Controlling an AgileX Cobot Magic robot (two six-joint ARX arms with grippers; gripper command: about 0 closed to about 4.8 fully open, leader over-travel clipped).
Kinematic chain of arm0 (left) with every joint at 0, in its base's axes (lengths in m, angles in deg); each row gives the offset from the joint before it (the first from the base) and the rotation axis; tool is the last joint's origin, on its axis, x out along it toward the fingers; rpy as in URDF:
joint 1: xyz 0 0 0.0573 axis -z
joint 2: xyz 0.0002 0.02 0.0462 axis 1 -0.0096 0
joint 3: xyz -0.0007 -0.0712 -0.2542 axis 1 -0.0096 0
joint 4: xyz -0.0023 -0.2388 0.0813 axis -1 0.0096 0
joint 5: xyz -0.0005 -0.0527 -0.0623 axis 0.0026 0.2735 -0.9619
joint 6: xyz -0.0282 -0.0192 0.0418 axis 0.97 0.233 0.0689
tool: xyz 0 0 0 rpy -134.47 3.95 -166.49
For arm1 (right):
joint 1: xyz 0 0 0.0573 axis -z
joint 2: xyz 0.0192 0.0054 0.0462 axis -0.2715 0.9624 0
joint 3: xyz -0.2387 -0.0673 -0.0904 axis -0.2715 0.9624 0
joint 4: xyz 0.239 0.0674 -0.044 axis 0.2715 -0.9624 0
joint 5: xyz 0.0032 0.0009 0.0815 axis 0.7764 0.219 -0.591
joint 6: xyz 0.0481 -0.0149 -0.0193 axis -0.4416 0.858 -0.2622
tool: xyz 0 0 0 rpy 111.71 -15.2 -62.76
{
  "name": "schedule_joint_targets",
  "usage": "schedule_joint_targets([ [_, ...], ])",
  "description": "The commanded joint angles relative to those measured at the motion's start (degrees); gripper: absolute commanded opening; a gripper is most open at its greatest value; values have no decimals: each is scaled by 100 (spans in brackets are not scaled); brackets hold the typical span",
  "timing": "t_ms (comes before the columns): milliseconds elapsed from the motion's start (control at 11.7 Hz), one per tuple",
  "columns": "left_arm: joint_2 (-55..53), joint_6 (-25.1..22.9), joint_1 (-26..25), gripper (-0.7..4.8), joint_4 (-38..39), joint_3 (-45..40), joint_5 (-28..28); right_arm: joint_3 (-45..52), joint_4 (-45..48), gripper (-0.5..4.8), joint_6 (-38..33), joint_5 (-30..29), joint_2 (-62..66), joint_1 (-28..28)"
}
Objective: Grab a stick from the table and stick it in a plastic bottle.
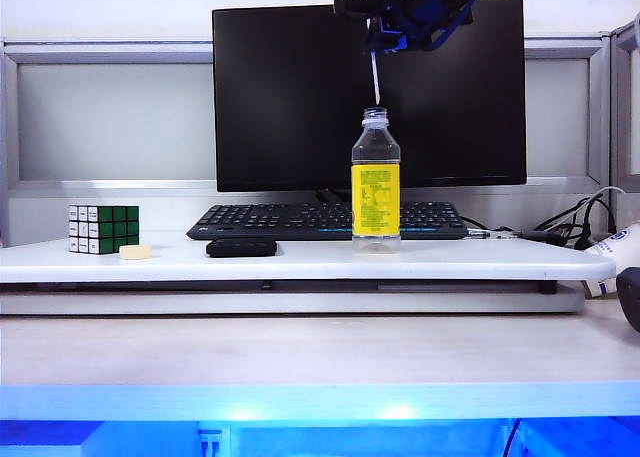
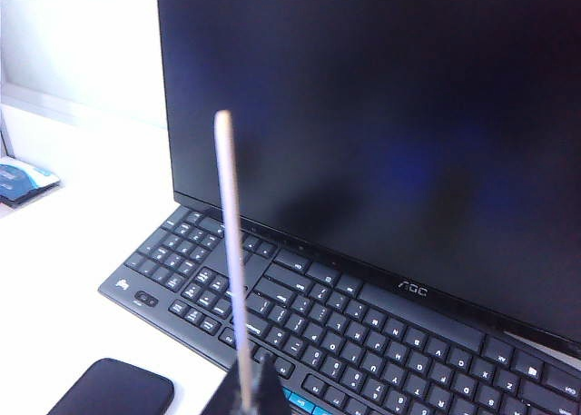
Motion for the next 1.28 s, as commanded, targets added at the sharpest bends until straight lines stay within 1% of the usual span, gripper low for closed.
schedule_joint_targets([
  [86,-4,0,-7,-6,-74,7,-24,-31,129,-9,-9,4,114,-4],
  [684,-4,0,-9,-6,-72,7,-24,-31,173,-8,-11,9,205,-2],
  [770,-4,0,-9,-6,-72,7,-24,-31,177,29,-11,11,201,-2],
  [855,-4,0,-9,-6,-72,7,-22,-31,175,92,-11,11,199,-2],
  [941,-4,0,-9,-6,-72,7,-22,-31,170,113,-11,13,199,-2],
  [1112,-4,0,-9,-6,-72,7,-22,-31,177,113,-13,35,197,-2],
  [1198,-4,0,-9,-6,-72,7,-22,-31,184,76,-9,289,151,-2],
  [1283,-4,0,-9,-6,-70,7,-22,-31,181,6,-9,284,103,-2],
])
